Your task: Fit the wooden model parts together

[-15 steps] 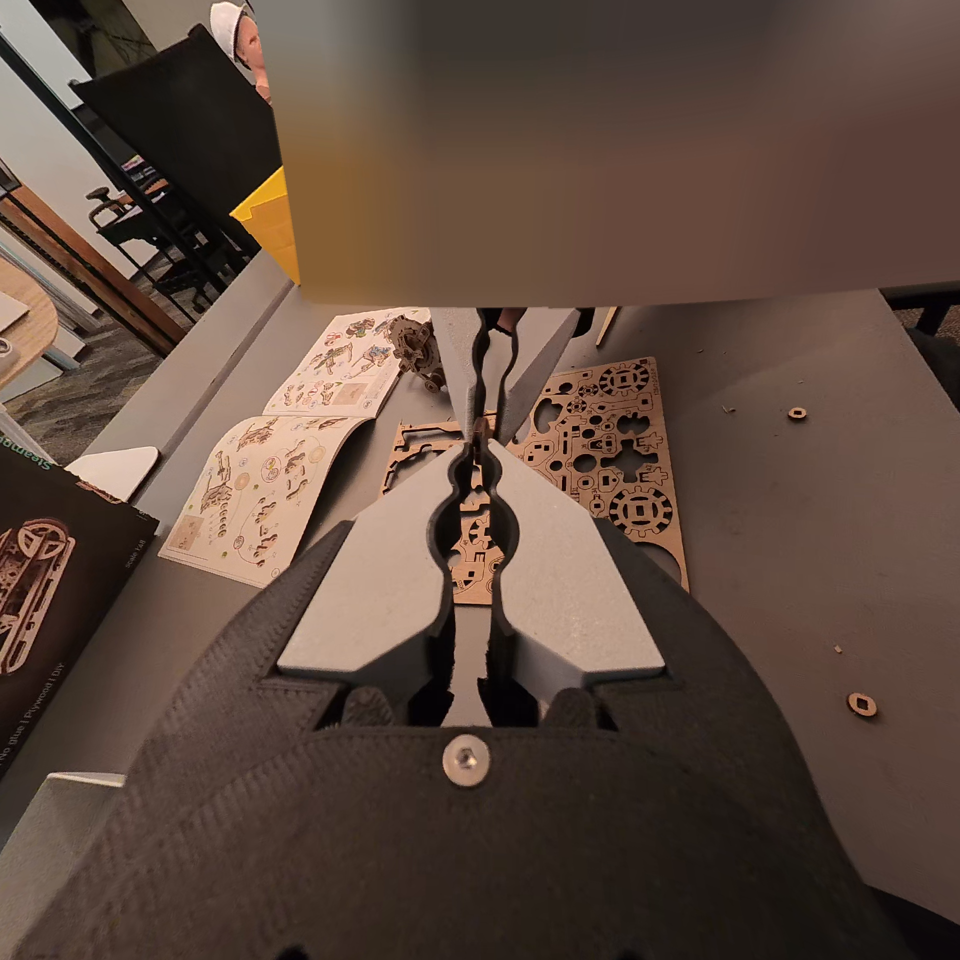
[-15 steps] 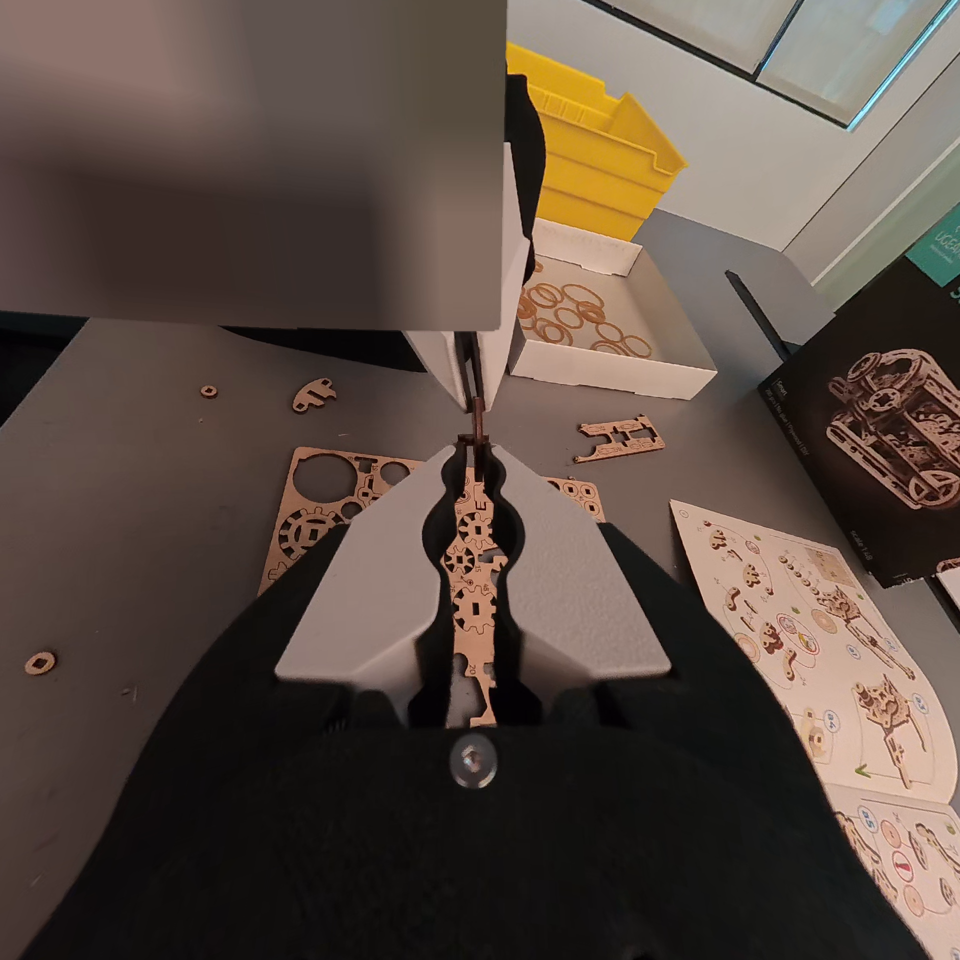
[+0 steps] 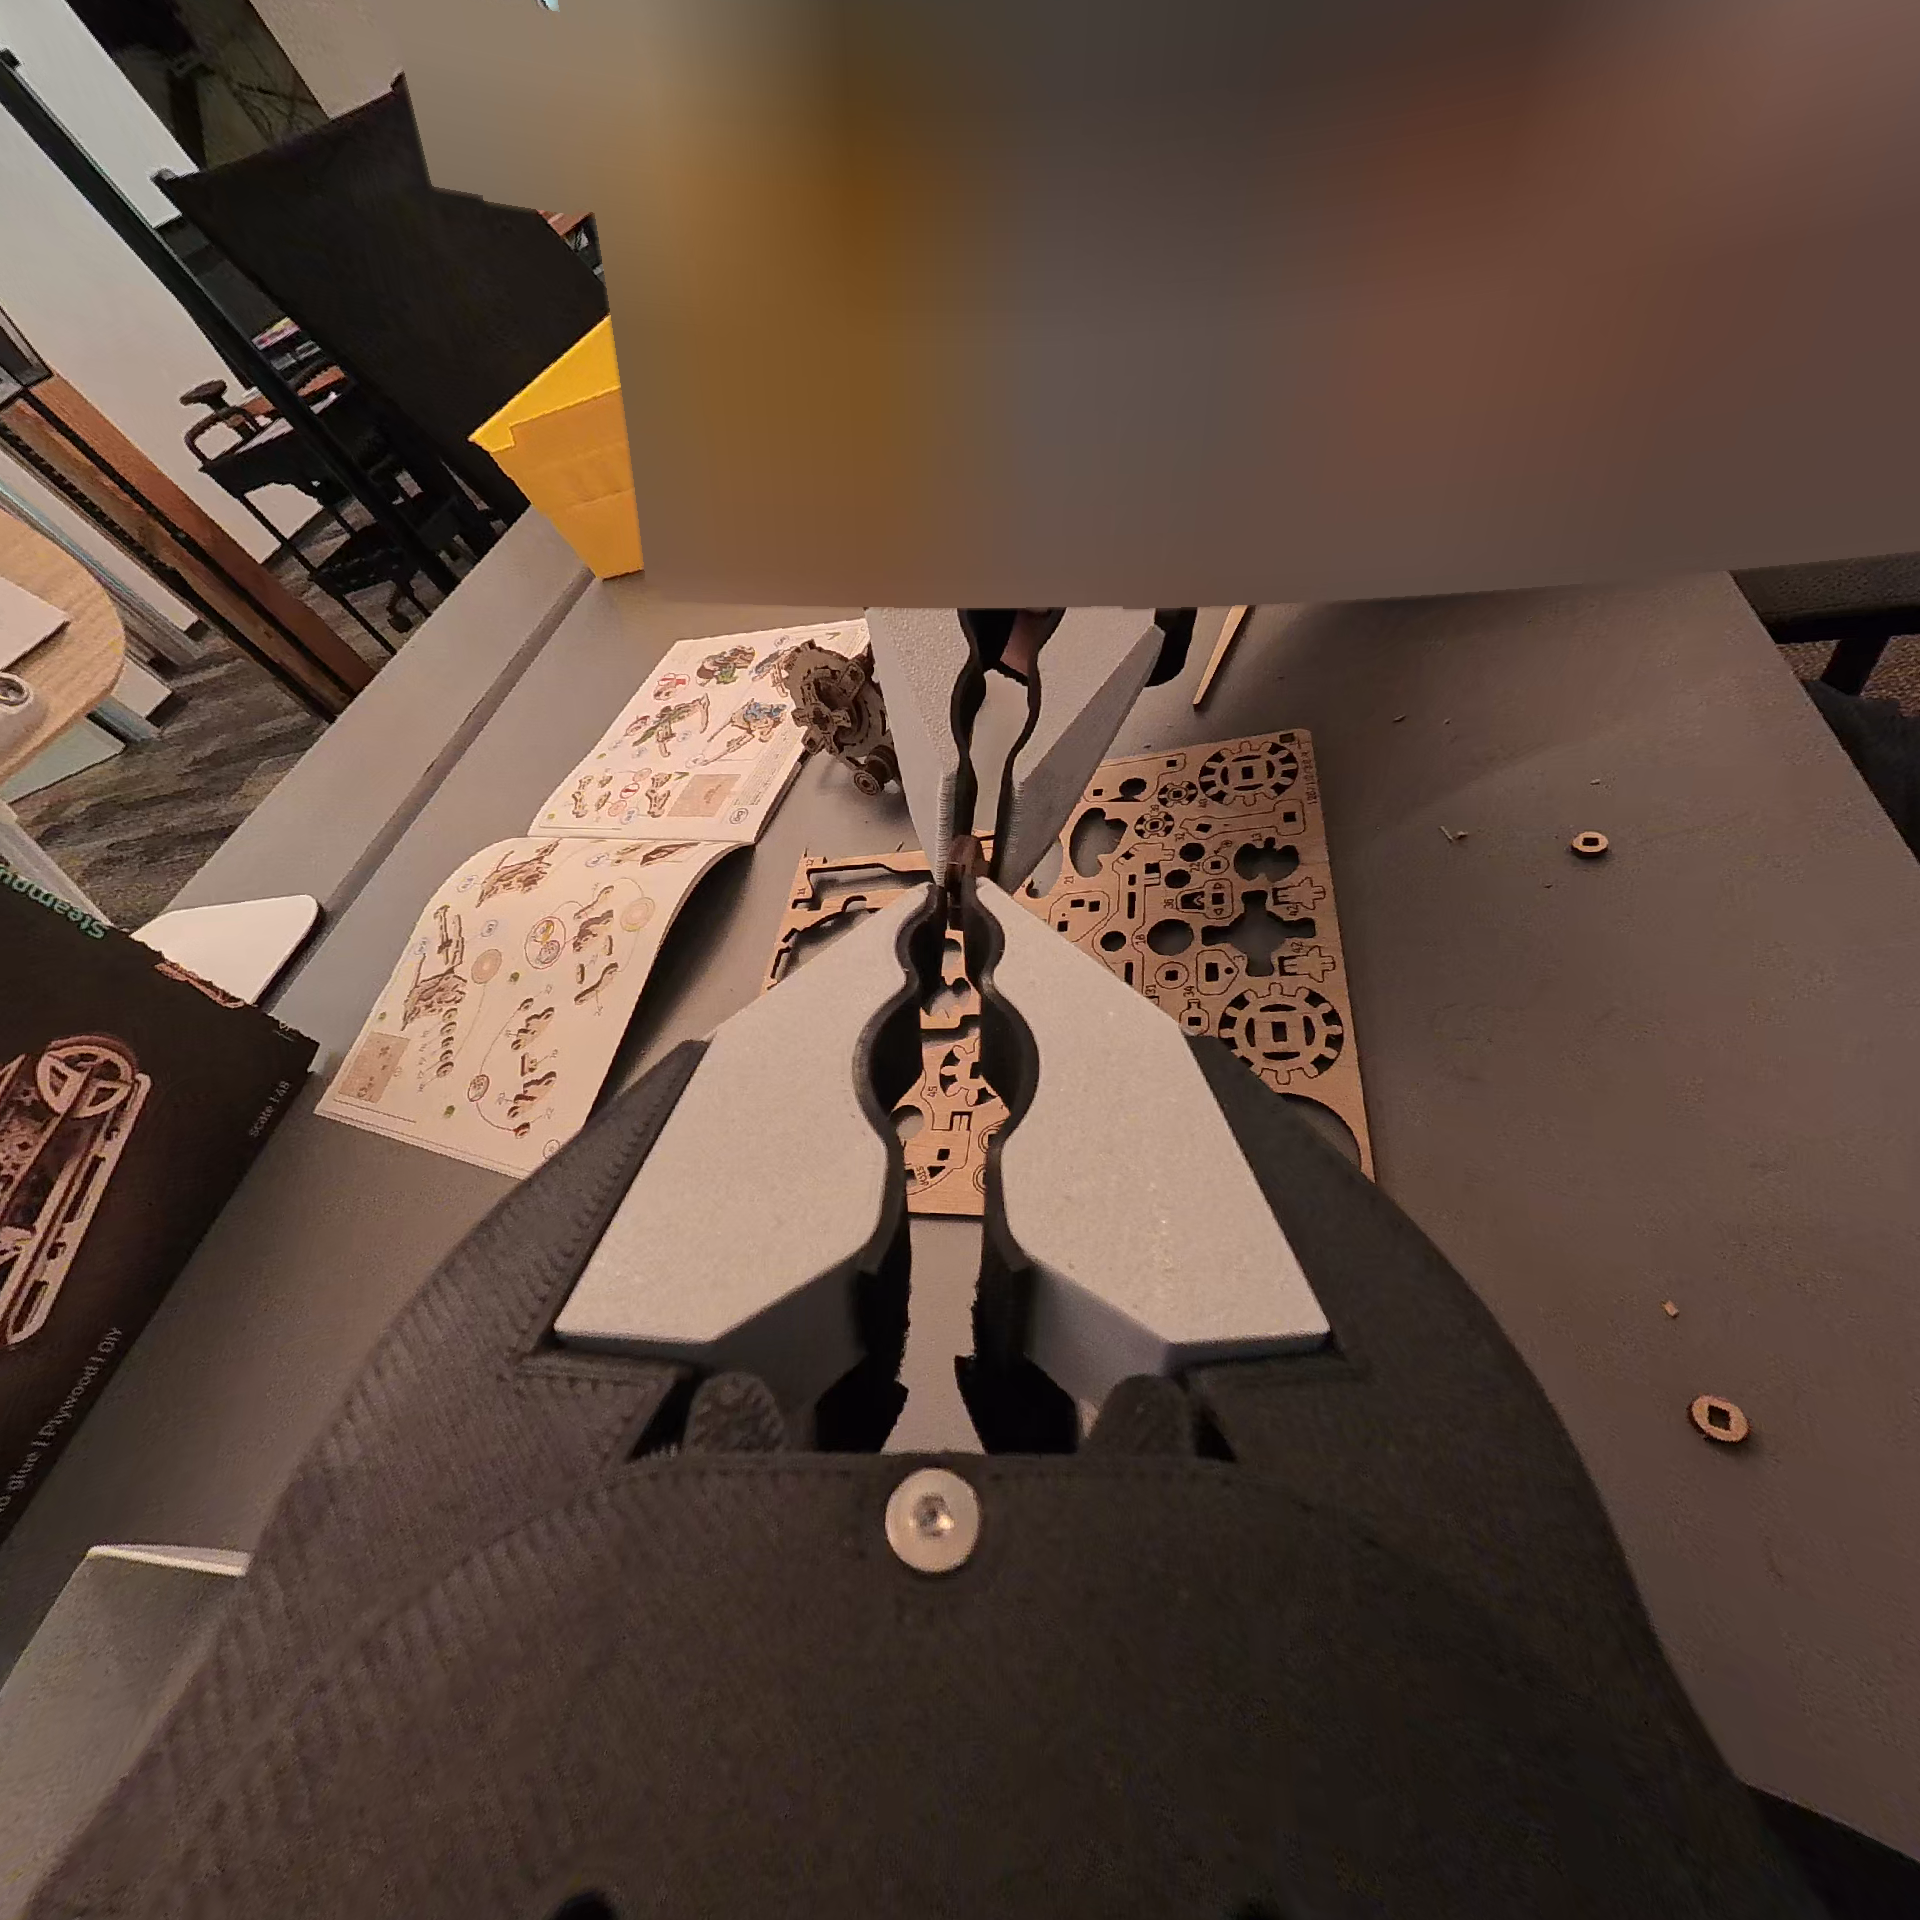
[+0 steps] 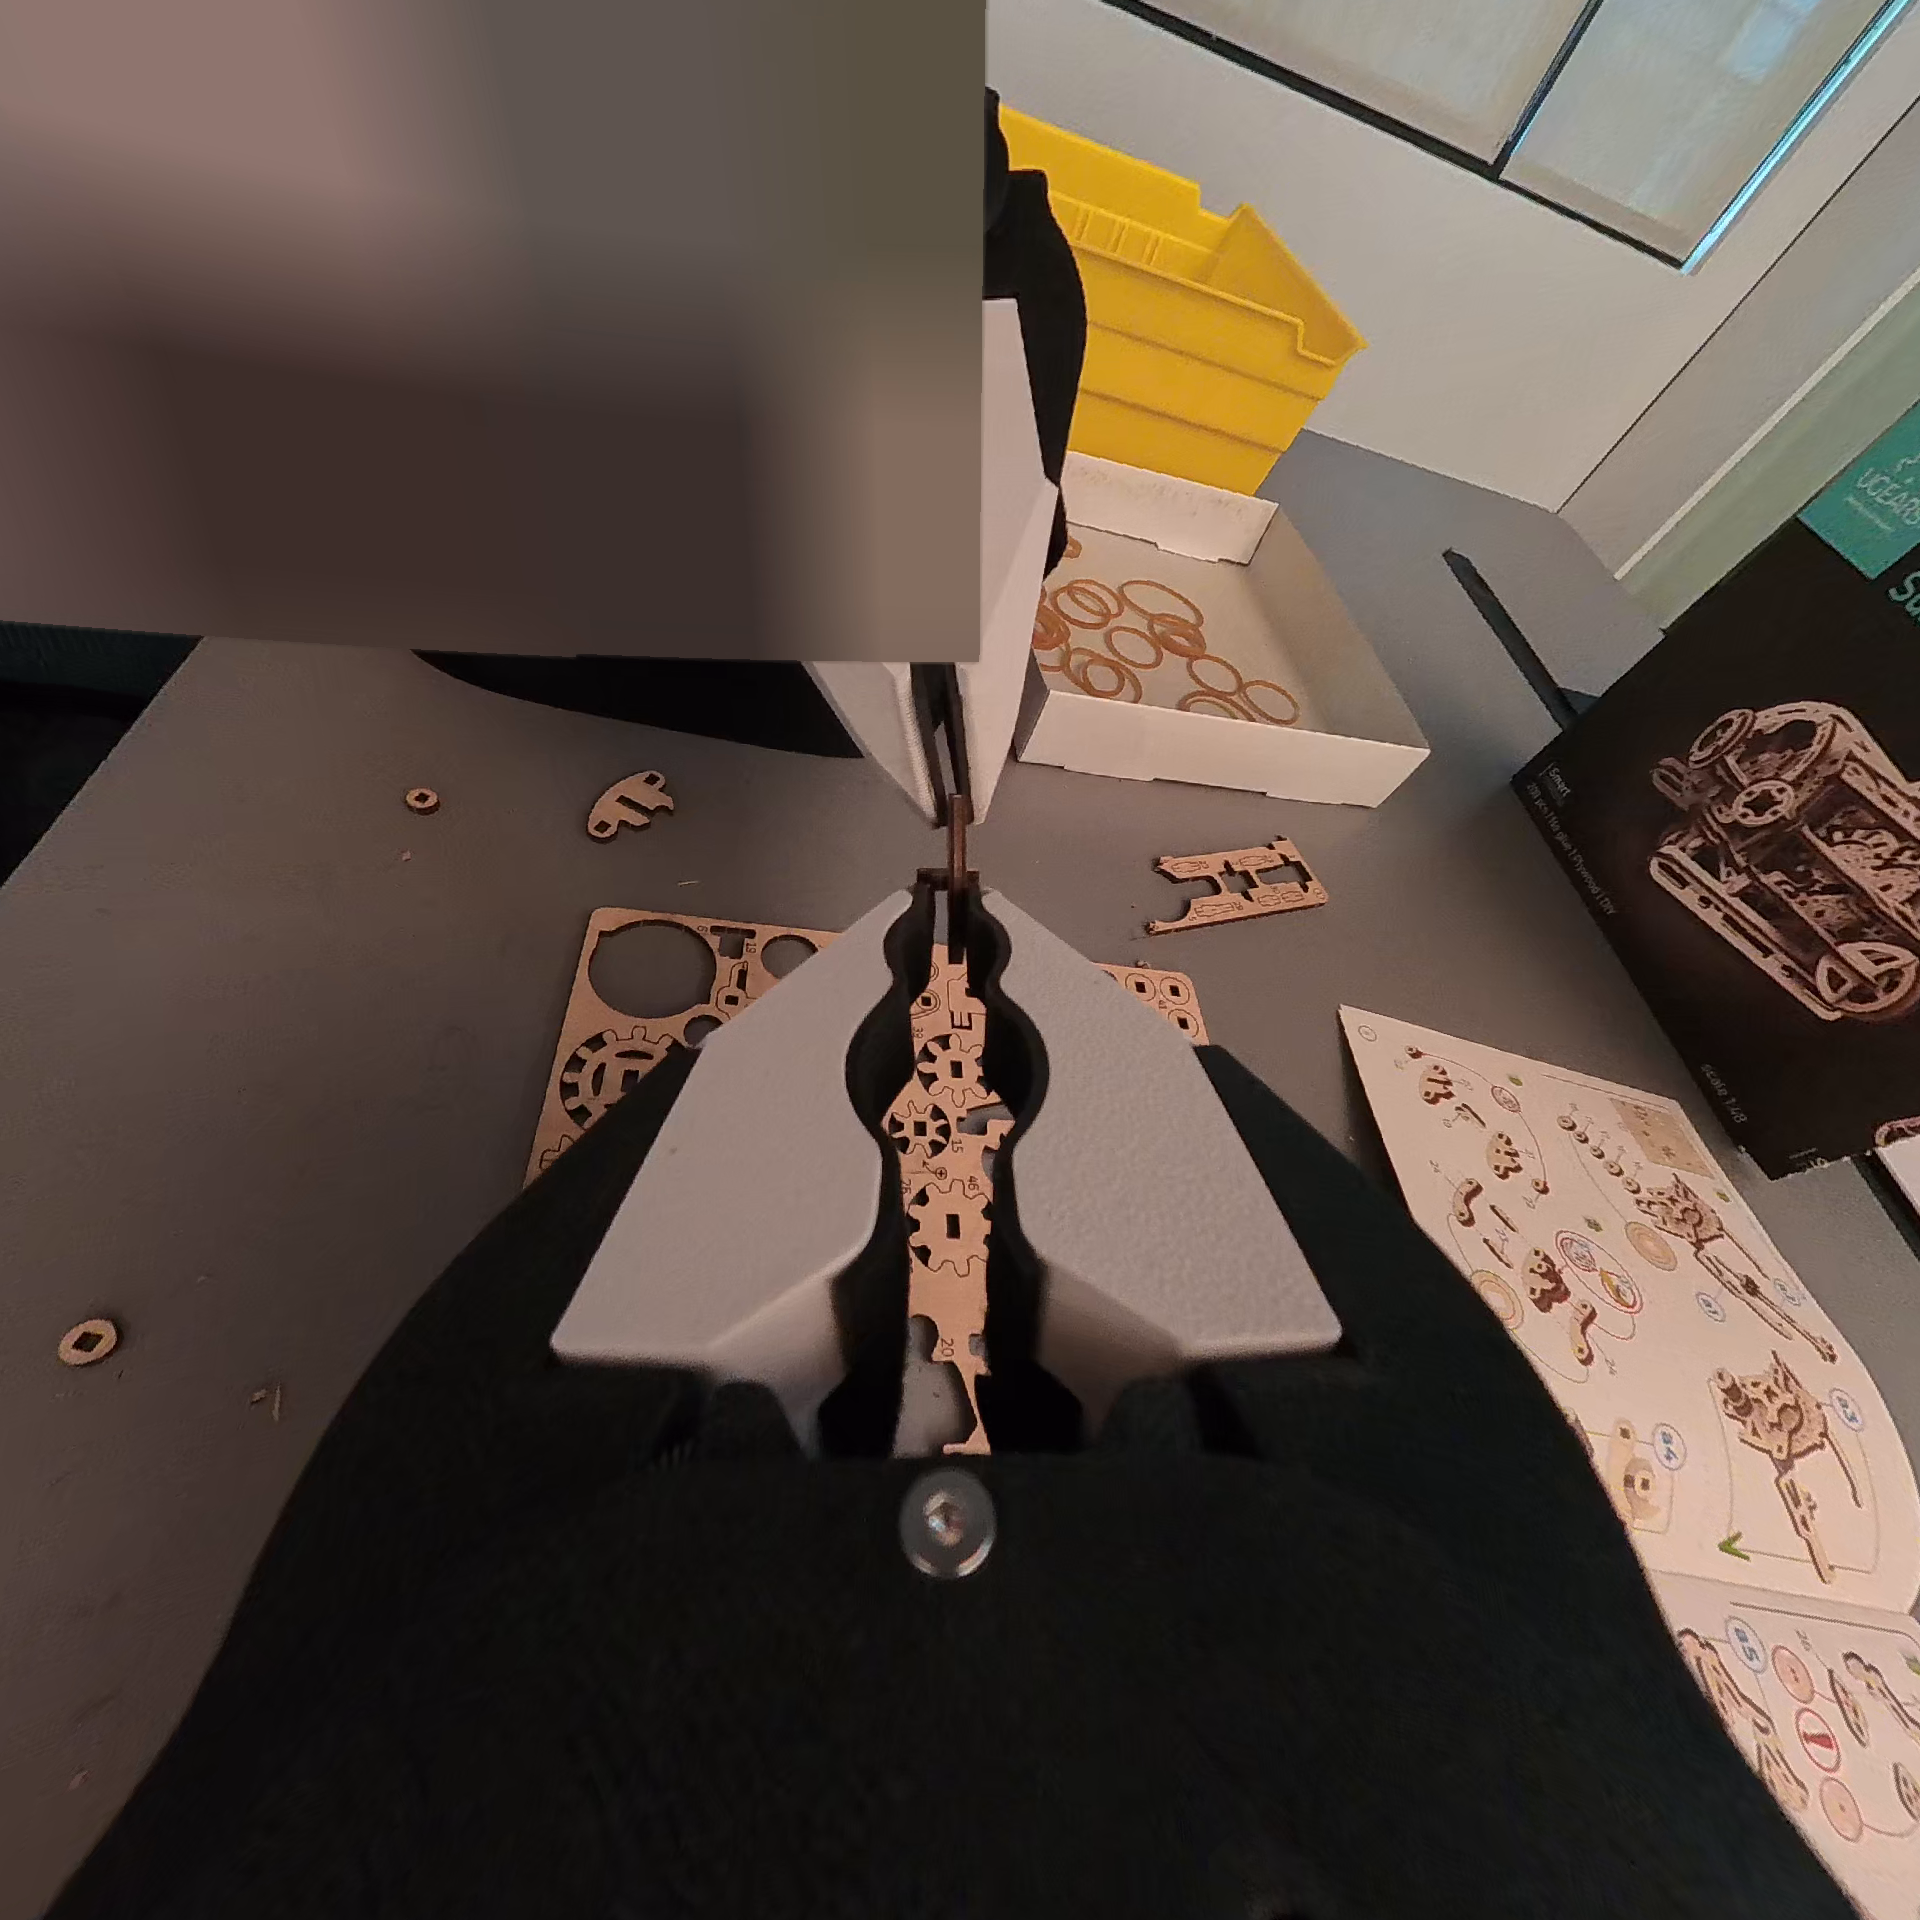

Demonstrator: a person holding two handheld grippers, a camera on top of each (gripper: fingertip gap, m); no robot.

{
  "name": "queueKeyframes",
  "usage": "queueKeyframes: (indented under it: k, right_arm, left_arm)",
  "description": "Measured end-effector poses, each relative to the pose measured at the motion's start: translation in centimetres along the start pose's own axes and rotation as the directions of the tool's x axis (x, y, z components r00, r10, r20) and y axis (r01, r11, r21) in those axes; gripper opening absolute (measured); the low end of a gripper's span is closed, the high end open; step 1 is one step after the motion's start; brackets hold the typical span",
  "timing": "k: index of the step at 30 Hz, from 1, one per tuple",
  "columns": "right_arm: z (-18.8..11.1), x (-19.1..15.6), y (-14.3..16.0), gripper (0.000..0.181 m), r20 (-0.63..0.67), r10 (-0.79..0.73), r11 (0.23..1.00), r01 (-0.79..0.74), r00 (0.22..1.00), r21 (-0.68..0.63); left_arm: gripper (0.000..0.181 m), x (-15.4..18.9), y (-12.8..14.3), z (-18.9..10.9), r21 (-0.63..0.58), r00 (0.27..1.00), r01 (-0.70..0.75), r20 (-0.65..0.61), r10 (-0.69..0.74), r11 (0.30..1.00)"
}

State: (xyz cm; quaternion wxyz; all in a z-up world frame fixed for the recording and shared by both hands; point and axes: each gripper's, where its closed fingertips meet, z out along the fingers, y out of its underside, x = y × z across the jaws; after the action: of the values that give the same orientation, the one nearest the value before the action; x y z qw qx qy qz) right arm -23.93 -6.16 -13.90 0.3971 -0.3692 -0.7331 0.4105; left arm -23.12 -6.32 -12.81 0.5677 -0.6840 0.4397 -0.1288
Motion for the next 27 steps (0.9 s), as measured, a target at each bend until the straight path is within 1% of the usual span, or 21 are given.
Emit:
queueKeyframes:
  k: [12,17,21,23,27]
  right_arm:
    - [-0.4,0.7,-0.3,0.003,-0.03,0.023,0.999,-0.023,0.999,0.025]
    - [-0.5,1.2,-0.1,0.003,-0.037,0.066,0.998,-0.065,0.997,0.021]
    - [-0.1,0.7,0.1,0.003,-0.034,0.028,0.999,-0.029,0.999,-0.015]
    - [0.2,0.3,0.1,0.003,-0.03,0.001,0.999,-0.002,1.0,-0.032]
    - [0.5,0.0,0.4,0.003,-0.038,-0.047,0.997,0.044,0.998,-0.067]
  left_arm:
    - [0.001,-0.5,-0.2,-0.2,0.024,0.999,0.031,0.015,-0.031,0.999]
    - [0.011,-0.6,-0.2,-0.1,0.024,0.998,0.055,0.012,-0.056,0.998]
    - [0.014,-0.3,-0.1,0.2,0.012,0.999,0.033,0.021,-0.033,0.999]
    - [0.017,-0.3,0.3,0.4,-0.016,0.999,0.008,0.037,-0.007,1.0]
    - [0.009,0.0,0.8,0.7,-0.055,0.998,-0.043,0.045,0.045,0.998]
